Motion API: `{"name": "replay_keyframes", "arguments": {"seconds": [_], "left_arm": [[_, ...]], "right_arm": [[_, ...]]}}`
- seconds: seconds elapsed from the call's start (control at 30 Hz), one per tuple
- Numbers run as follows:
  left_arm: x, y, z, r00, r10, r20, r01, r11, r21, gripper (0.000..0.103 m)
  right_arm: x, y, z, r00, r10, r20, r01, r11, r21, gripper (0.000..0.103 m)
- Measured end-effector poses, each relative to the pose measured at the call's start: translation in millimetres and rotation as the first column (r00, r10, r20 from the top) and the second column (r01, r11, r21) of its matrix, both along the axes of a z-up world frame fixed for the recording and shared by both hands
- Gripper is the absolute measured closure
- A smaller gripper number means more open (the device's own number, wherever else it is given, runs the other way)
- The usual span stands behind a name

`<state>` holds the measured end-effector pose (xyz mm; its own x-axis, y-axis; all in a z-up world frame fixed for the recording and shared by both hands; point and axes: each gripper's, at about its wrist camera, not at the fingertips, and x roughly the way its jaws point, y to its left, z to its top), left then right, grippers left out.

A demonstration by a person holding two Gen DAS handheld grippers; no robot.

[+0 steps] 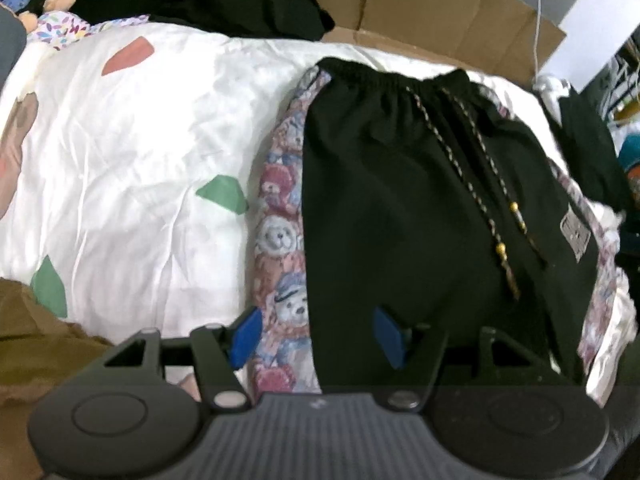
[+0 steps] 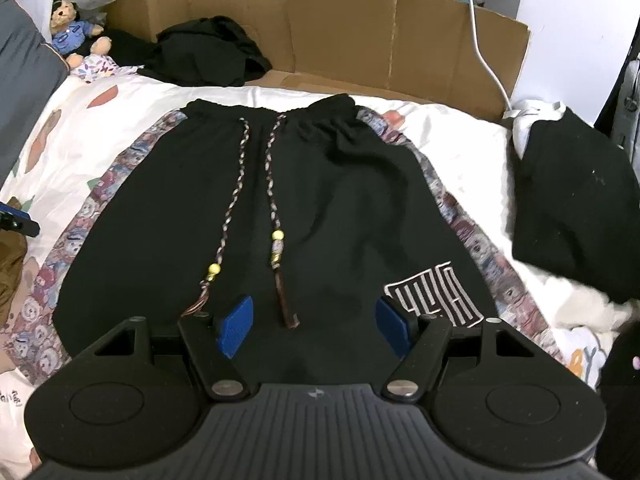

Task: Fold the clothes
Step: 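Open the left tool and pull both tools back from the waistband, then move the left tool to the bear-print side panel and close on it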

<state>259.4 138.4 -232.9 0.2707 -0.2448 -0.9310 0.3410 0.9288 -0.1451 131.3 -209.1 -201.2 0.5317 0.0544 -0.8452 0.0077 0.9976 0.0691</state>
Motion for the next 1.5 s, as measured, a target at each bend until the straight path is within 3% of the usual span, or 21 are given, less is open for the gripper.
{"name": "replay_keyframes", "arguments": {"seconds": [0.4, 0.53, 0.6, 0.67, 0.8, 1.07, 1.13, 1.2, 1.27, 1.5], "left_arm": [[-30, 40, 17, 0.999, 0.045, -0.003, -0.045, 0.998, -0.046, 0.037], [-43, 54, 14, 0.998, 0.068, -0.014, -0.069, 0.992, -0.103, 0.037], [-47, 58, 5, 0.994, 0.097, -0.053, -0.105, 0.979, -0.174, 0.037], [-46, 52, -4, 0.994, 0.082, -0.073, -0.095, 0.976, -0.195, 0.037], [-53, 41, -27, 0.996, 0.020, -0.091, -0.029, 0.995, -0.099, 0.037], [-62, 58, -49, 0.987, 0.008, -0.160, -0.021, 0.997, -0.079, 0.037], [-66, 65, -54, 0.984, 0.012, -0.180, -0.025, 0.997, -0.068, 0.040], [-70, 73, -62, 0.975, 0.015, -0.221, -0.034, 0.996, -0.084, 0.061], [-72, 79, -68, 0.968, 0.022, -0.250, -0.047, 0.994, -0.096, 0.072], [-78, 100, -71, 0.960, 0.079, -0.269, -0.106, 0.991, -0.086, 0.072]], "right_arm": [[-16, -3, 2, 0.999, -0.033, 0.014, 0.032, 0.995, 0.090, 0.030], [-22, -6, 4, 0.999, -0.026, 0.021, 0.024, 0.996, 0.089, 0.030], [-23, -7, 0, 0.999, -0.030, 0.012, 0.029, 0.996, 0.089, 0.030], [-24, -8, -6, 0.999, -0.038, 0.000, 0.038, 0.994, 0.100, 0.030], [-27, -8, -20, 0.998, -0.058, -0.032, 0.062, 0.988, 0.142, 0.030], [-36, -8, -26, 0.998, -0.044, -0.045, 0.050, 0.988, 0.143, 0.030], [-38, -9, -26, 0.998, -0.045, -0.050, 0.052, 0.989, 0.142, 0.030], [-40, -11, -27, 0.997, -0.045, -0.055, 0.053, 0.987, 0.153, 0.030], [-41, -12, -28, 0.997, -0.043, -0.059, 0.053, 0.985, 0.166, 0.030], [-42, -14, -28, 0.998, -0.038, -0.056, 0.047, 0.984, 0.170, 0.030]]}}
